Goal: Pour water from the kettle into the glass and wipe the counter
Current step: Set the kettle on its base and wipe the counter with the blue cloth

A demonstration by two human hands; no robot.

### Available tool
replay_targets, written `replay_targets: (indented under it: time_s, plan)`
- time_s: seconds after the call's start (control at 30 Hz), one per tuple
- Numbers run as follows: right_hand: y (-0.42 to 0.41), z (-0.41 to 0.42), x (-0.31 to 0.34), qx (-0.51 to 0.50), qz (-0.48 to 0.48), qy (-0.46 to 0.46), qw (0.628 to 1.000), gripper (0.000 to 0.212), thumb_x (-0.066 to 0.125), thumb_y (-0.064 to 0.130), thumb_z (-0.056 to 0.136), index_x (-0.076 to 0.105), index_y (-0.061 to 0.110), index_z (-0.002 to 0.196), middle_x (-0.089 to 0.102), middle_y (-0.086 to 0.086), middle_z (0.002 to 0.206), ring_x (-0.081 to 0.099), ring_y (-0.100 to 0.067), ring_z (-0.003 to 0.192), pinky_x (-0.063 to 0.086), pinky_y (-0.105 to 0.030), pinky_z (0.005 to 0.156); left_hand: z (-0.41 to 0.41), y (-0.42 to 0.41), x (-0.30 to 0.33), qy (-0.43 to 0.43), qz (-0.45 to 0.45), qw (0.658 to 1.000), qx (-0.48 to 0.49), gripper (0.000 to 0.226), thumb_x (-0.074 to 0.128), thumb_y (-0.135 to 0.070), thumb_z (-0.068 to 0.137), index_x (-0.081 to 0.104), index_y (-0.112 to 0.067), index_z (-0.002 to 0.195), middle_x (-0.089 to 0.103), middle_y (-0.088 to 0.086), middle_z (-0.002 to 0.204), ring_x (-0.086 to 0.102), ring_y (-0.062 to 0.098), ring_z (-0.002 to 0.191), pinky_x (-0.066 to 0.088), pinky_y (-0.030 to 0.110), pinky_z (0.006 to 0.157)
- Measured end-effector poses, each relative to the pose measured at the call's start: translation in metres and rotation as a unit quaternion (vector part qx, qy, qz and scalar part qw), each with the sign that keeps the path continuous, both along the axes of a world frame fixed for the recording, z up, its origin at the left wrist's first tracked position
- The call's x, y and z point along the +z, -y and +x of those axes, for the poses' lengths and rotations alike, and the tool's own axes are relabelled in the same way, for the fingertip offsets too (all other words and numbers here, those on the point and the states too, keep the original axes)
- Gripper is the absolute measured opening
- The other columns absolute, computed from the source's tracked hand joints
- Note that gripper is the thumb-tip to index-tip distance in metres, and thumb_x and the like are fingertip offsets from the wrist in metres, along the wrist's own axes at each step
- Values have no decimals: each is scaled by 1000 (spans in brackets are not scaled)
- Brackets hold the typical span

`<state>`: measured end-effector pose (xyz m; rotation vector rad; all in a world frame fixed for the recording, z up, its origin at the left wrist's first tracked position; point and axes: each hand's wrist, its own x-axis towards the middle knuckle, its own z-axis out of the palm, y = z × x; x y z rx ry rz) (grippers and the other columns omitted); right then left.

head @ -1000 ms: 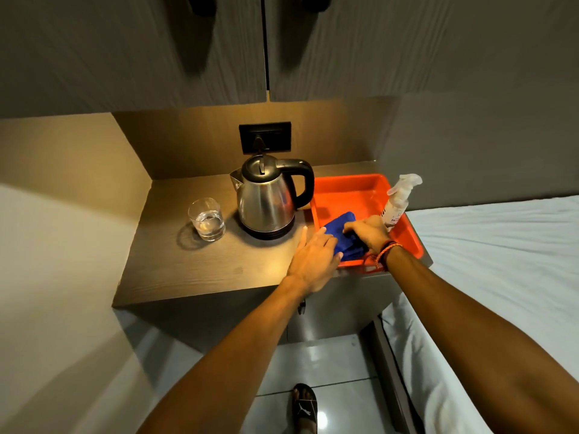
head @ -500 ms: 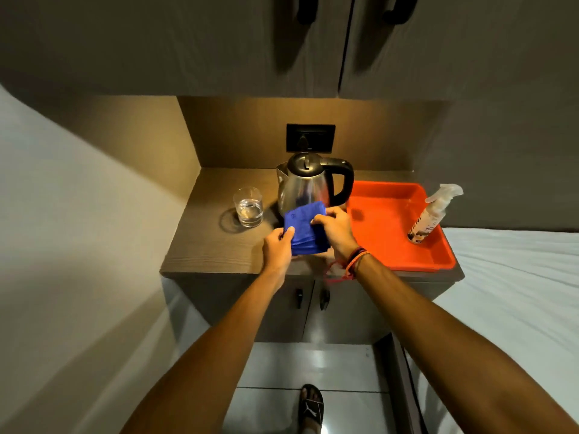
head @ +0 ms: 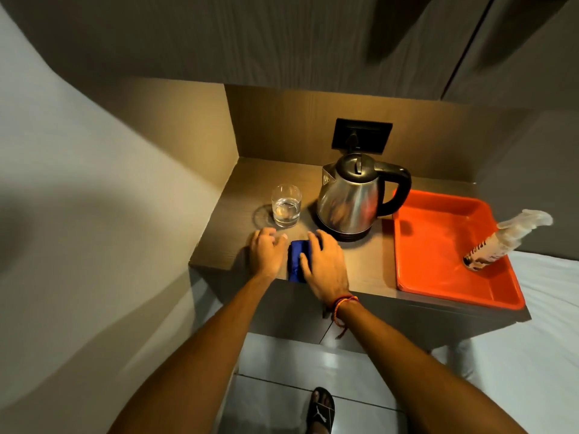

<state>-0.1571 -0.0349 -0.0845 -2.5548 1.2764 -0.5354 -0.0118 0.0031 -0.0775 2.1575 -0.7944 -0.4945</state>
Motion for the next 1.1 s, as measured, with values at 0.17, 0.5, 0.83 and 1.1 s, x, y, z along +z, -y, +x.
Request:
replay_targets:
  time_s: [0.17, 0.5, 0.83, 1.1]
  plan:
    - [1, 1, -39, 71, 27, -92, 993, 68, 20, 60, 100, 15, 24, 158, 21, -7, 164, 14, -28, 152, 3, -50, 121, 23, 44, 3, -47, -33, 998, 23, 97, 86, -41, 68, 36, -16, 147, 49, 10, 144, 46, 29, 132, 45, 52, 103]
    - [22, 23, -41, 53, 28, -97, 993, 69, 20, 60, 100, 18, 21, 157, 20, -6, 165, 14, -27, 153, 10, -52, 122, 31, 86, 1, -101, -128, 985, 54, 82, 94, -17, 59, 52, -10, 130, 64, 10, 127, 61, 23, 117, 47, 21, 85]
    - [81, 93, -30, 82, 68, -107, 989, 71, 20, 59, 100, 7, 21, 158, 9, -6, 167, 7, -26, 153, 2, -53, 122, 104, 38, 16, 25, -128, 988, 85, 87, 95, -27, 55, 52, -12, 130, 64, 8, 125, 62, 22, 111, 55, 32, 87]
    - [80, 128, -28, 118, 53, -130, 983, 73, 18, 64, 97, 13, 23, 158, 17, -7, 165, 11, -30, 153, 5, -56, 120, 121, 8, 26, 77, -145, 982, 96, 85, 95, -32, 55, 56, -8, 126, 65, 12, 123, 64, 24, 108, 58, 30, 82]
